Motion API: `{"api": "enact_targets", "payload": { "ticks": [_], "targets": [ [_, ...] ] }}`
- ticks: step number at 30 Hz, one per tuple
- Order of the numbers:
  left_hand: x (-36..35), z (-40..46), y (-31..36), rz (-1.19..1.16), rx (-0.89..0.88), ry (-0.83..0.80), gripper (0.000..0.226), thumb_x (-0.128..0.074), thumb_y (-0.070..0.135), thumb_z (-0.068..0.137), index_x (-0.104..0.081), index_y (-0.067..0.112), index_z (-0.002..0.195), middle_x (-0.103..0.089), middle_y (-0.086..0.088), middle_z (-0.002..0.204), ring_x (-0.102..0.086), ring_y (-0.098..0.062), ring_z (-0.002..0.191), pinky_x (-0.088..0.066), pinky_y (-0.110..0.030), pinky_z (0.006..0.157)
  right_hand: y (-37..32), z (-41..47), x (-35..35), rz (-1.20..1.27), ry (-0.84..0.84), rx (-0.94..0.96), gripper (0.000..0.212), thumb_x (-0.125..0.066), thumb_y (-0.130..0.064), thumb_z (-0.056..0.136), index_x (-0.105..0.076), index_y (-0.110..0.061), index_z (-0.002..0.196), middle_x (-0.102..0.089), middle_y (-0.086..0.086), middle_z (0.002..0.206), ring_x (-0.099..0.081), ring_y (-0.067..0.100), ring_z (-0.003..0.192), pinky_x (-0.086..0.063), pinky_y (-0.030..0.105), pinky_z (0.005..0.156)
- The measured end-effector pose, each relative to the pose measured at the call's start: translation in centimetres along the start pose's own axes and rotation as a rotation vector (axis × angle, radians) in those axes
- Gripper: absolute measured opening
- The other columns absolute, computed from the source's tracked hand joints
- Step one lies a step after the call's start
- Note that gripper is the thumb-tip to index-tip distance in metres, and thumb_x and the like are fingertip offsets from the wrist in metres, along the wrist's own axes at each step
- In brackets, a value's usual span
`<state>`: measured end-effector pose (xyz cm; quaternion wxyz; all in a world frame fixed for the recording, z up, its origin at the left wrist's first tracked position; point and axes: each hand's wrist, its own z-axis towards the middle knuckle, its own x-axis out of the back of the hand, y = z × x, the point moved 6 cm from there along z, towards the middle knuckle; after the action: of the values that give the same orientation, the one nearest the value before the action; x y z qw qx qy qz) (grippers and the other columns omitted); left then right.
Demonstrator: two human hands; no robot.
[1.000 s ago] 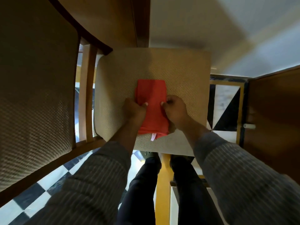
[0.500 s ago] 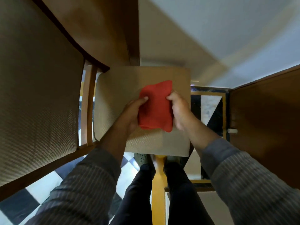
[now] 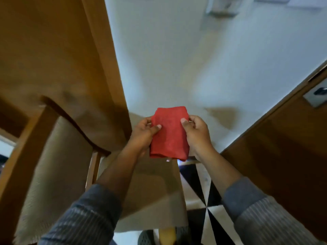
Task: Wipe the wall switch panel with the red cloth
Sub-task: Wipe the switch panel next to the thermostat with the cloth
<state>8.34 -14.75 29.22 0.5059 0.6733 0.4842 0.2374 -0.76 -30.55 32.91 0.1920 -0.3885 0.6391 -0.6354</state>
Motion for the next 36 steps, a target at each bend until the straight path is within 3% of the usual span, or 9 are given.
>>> {"api": "enact_targets", "payload": {
  "ticks": [7, 10, 13, 15, 18, 24, 29, 33, 36],
  "targets": [
    [-7.4, -0.9, 10.4, 0.093, -0.213, -0.032, 0.029, -0.067, 0.03, 0.096, -0.065, 0.019, 0.122, -0.075, -0.003, 0.114, -0.073, -0.021, 0.104, -0.06, -0.038, 0.085, -8.4, 2.0, 7.3, 0.062, 0.127, 0.237, 0.015, -0.059, -0.027, 0.099, -0.053, -0.033, 0.111, -0.068, -0.004, 0.113, -0.067, 0.013, 0.099, -0.058, 0.037, 0.085],
    [-11.8, -0.4, 14.3, 0.17, -0.311, -0.017, 0.032, -0.067, 0.043, 0.094, -0.069, 0.021, 0.117, -0.075, 0.001, 0.112, -0.071, -0.019, 0.102, -0.06, -0.039, 0.087, -11.3, 3.5, 11.2, 0.055, 0.2, 0.374, 0.019, -0.062, -0.033, 0.096, -0.051, -0.037, 0.112, -0.064, -0.018, 0.107, -0.064, -0.003, 0.098, -0.054, 0.015, 0.075],
    [-15.9, 0.8, 17.4, 0.17, -0.404, 0.011, 0.019, -0.07, 0.034, 0.094, -0.069, 0.023, 0.11, -0.076, 0.006, 0.099, -0.075, -0.009, 0.087, -0.059, -0.023, 0.066, -13.7, 5.3, 14.9, 0.091, 0.304, 0.488, 0.026, -0.07, -0.033, 0.091, -0.051, -0.037, 0.108, -0.066, -0.017, 0.104, -0.064, -0.008, 0.094, -0.047, 0.004, 0.069],
    [-18.8, 1.7, 19.3, 0.125, -0.459, 0.013, 0.012, -0.07, 0.021, 0.094, -0.069, 0.021, 0.106, -0.078, 0.004, 0.092, -0.074, -0.003, 0.074, -0.054, -0.017, 0.057, -15.0, 7.3, 17.3, 0.159, 0.367, 0.553, 0.032, -0.072, -0.028, 0.089, -0.05, -0.037, 0.11, -0.069, -0.014, 0.104, -0.067, -0.001, 0.095, -0.049, 0.008, 0.074],
    [-23.2, 3.0, 22.4, 0.051, -0.56, 0.042, 0.013, -0.069, 0.009, 0.093, -0.069, 0.015, 0.105, -0.08, -0.003, 0.093, -0.075, -0.012, 0.08, -0.058, -0.023, 0.066, -17.3, 11.0, 20.7, 0.191, 0.388, 0.698, 0.041, -0.07, -0.019, 0.091, -0.047, -0.036, 0.12, -0.068, -0.017, 0.108, -0.067, 0.0, 0.1, -0.053, 0.015, 0.084],
    [-27.8, 5.6, 26.0, 0.117, -0.742, 0.284, 0.014, -0.072, 0.017, 0.091, -0.067, 0.019, 0.103, -0.075, -0.004, 0.095, -0.072, -0.023, 0.088, -0.059, -0.04, 0.082, -22.2, 16.7, 23.7, -0.293, 0.531, 1.231, 0.039, -0.062, 0.003, 0.092, -0.063, -0.004, 0.13, -0.06, 0.02, 0.111, -0.06, 0.026, 0.1, -0.049, 0.023, 0.091],
    [-28.2, 6.4, 26.7, 0.402, -0.869, 0.472, 0.005, -0.069, 0.025, 0.094, -0.066, 0.027, 0.094, -0.065, 0.017, 0.076, -0.064, 0.005, 0.07, -0.047, -0.012, 0.064, -22.5, 20.8, 22.5, -0.6, 0.756, 1.299, 0.033, -0.068, -0.006, 0.091, -0.07, -0.01, 0.123, -0.059, 0.022, 0.116, -0.058, 0.044, 0.099, -0.053, 0.05, 0.08],
    [-28.0, 5.6, 27.8, 0.706, -0.908, 0.586, 0.016, -0.065, 0.04, 0.096, -0.066, 0.026, 0.088, -0.068, 0.014, 0.073, -0.066, -0.002, 0.068, -0.05, -0.02, 0.061, -22.2, 20.9, 20.7, -0.734, 0.891, 1.301, 0.035, -0.064, -0.014, 0.092, -0.067, -0.012, 0.127, -0.044, 0.02, 0.142, -0.044, 0.043, 0.128, -0.042, 0.053, 0.098],
    [-27.4, 3.3, 28.7, 0.924, -0.992, 0.758, 0.025, -0.059, 0.054, 0.095, -0.068, 0.033, 0.086, -0.064, 0.016, 0.068, -0.061, -0.001, 0.061, -0.047, -0.02, 0.054, -22.1, 20.6, 18.9, -0.762, 0.76, 1.249, 0.064, -0.05, -0.044, 0.1, -0.048, 0.004, 0.142, -0.019, 0.029, 0.16, -0.017, 0.045, 0.149, -0.016, 0.059, 0.12]
  ]
}}
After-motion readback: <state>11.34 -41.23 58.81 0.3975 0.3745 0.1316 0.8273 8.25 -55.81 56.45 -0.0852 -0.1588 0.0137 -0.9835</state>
